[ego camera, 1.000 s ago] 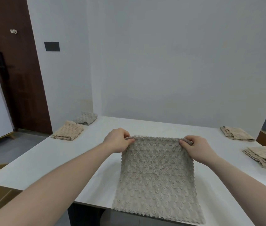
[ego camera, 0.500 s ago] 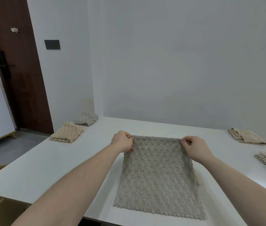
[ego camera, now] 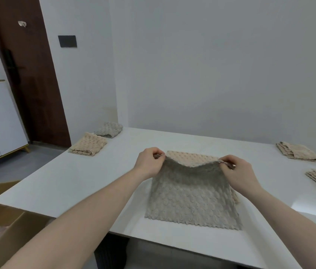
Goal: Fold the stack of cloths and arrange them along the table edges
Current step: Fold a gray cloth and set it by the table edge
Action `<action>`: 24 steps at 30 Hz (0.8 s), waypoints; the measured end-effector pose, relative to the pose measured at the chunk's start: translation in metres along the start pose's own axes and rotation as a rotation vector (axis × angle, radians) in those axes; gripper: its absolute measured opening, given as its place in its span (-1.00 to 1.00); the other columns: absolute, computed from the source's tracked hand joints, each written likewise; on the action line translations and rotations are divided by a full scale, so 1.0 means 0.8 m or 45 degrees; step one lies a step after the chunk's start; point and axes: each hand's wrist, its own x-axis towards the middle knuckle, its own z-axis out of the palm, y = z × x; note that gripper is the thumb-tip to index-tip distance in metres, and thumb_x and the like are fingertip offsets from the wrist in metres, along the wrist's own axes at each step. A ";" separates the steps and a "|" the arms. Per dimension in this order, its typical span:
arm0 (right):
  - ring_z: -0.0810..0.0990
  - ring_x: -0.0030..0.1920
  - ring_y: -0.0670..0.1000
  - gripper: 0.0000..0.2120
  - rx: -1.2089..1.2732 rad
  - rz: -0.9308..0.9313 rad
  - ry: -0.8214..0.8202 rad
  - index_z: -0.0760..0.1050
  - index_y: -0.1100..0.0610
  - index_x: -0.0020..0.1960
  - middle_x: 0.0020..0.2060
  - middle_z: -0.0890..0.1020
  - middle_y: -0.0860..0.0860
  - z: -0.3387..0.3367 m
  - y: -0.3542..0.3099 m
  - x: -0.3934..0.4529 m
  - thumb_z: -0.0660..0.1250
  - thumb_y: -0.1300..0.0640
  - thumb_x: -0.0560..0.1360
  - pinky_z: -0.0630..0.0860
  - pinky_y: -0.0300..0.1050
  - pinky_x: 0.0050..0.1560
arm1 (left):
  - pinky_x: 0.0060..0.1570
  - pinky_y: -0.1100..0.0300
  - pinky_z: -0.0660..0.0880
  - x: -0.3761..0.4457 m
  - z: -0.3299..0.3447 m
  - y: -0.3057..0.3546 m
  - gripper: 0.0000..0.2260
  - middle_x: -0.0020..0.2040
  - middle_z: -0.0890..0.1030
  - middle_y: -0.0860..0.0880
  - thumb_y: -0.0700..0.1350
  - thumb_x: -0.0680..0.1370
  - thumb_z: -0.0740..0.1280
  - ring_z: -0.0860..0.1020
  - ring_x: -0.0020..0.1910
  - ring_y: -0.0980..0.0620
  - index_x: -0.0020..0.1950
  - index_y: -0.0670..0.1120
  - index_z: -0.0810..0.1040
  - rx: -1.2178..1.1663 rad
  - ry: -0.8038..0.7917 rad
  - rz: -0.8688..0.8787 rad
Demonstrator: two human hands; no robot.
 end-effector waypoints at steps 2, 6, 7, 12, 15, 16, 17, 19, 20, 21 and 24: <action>0.63 -0.05 -0.15 -0.83 0.017 -0.007 -0.006 0.65 -0.02 -0.11 -0.16 0.71 -0.12 -0.005 0.000 -0.016 0.34 0.20 0.54 0.47 -0.25 -0.10 | 0.02 0.20 0.55 -0.019 -0.005 -0.002 -0.89 -0.06 0.69 0.11 -0.06 0.60 0.37 0.63 0.00 0.12 -0.01 0.01 0.70 -0.005 -0.003 0.048; 0.63 -0.06 -0.21 -0.79 0.005 -0.039 -0.020 0.65 -0.05 -0.16 -0.16 0.72 -0.17 -0.013 0.002 -0.052 0.35 0.24 0.49 0.48 -0.25 -0.08 | 0.07 0.19 0.57 -0.056 -0.008 -0.011 -0.91 -0.06 0.71 0.10 -0.07 0.59 0.39 0.65 -0.02 0.14 0.00 0.00 0.70 -0.017 -0.022 0.129; 0.63 -0.05 -0.20 -0.78 0.008 -0.047 -0.021 0.65 -0.05 -0.17 -0.16 0.72 -0.17 -0.015 0.002 -0.061 0.35 0.26 0.48 0.50 -0.21 -0.05 | 0.10 0.17 0.58 -0.064 -0.007 -0.014 -0.91 -0.06 0.71 0.10 -0.08 0.59 0.39 0.65 -0.02 0.14 0.00 0.00 0.70 -0.029 -0.028 0.146; 0.63 -0.04 -0.21 -0.78 -0.027 -0.094 -0.045 0.64 -0.06 -0.18 -0.17 0.71 -0.20 -0.022 0.009 -0.108 0.37 0.27 0.45 0.52 -0.19 0.00 | 0.19 0.15 0.57 -0.104 -0.008 -0.033 -0.90 -0.01 0.69 0.17 -0.05 0.59 0.38 0.62 0.04 0.23 0.04 0.06 0.68 0.001 -0.065 0.230; 0.62 -0.04 -0.23 -0.78 -0.049 -0.070 -0.064 0.64 -0.07 -0.20 -0.17 0.70 -0.21 -0.024 0.021 -0.132 0.39 0.25 0.43 0.52 -0.16 0.02 | 0.22 0.22 0.52 -0.126 -0.008 -0.043 -0.90 0.04 0.67 0.21 -0.02 0.59 0.37 0.60 0.08 0.25 0.05 0.09 0.67 0.000 -0.110 0.238; 0.62 -0.04 -0.22 -0.78 -0.058 -0.060 -0.074 0.63 -0.08 -0.20 -0.17 0.70 -0.21 -0.024 0.026 -0.139 0.40 0.25 0.43 0.52 -0.14 0.03 | 0.21 0.24 0.51 -0.133 -0.006 -0.046 -0.91 0.04 0.67 0.22 -0.02 0.59 0.38 0.59 0.09 0.25 0.04 0.09 0.67 0.004 -0.127 0.241; 0.62 -0.03 -0.21 -0.78 -0.071 -0.050 -0.085 0.63 -0.08 -0.20 -0.16 0.70 -0.21 -0.024 0.032 -0.147 0.41 0.25 0.43 0.52 -0.11 0.04 | 0.21 0.24 0.51 -0.140 -0.004 -0.051 -0.92 0.03 0.67 0.22 -0.02 0.58 0.38 0.59 0.08 0.25 0.02 0.09 0.67 0.014 -0.142 0.245; 0.62 -0.02 -0.16 -0.77 -0.110 -0.035 -0.112 0.63 -0.10 -0.19 -0.15 0.69 -0.19 -0.023 0.042 -0.159 0.43 0.24 0.43 0.53 -0.05 0.07 | 0.18 0.25 0.51 -0.150 0.000 -0.059 -0.93 0.00 0.67 0.21 -0.04 0.58 0.38 0.60 0.06 0.24 -0.02 0.10 0.66 0.056 -0.174 0.258; 0.62 -0.02 -0.14 -0.77 -0.135 -0.036 -0.131 0.62 -0.11 -0.19 -0.15 0.69 -0.19 -0.022 0.048 -0.164 0.44 0.24 0.43 0.53 -0.03 0.08 | 0.15 0.27 0.51 -0.155 0.002 -0.063 -0.93 -0.01 0.67 0.21 -0.04 0.57 0.38 0.59 0.05 0.25 -0.03 0.11 0.66 0.088 -0.198 0.257; 0.62 -0.01 -0.12 -0.77 -0.162 -0.040 -0.157 0.62 -0.12 -0.20 -0.14 0.69 -0.19 -0.020 0.054 -0.168 0.44 0.23 0.42 0.54 -0.03 0.09 | 0.11 0.29 0.50 -0.159 0.004 -0.066 -0.93 -0.02 0.67 0.22 -0.04 0.57 0.39 0.59 0.04 0.27 -0.05 0.13 0.65 0.124 -0.226 0.254; 0.60 0.03 -0.15 -0.77 -0.197 -0.078 -0.232 0.60 -0.13 -0.22 -0.12 0.67 -0.24 -0.015 0.067 -0.175 0.44 0.22 0.39 0.54 -0.03 0.14 | 0.00 0.27 0.48 -0.165 0.007 -0.075 -0.92 -0.06 0.64 0.26 0.00 0.54 0.38 0.56 -0.01 0.30 -0.13 0.18 0.61 0.249 -0.328 0.274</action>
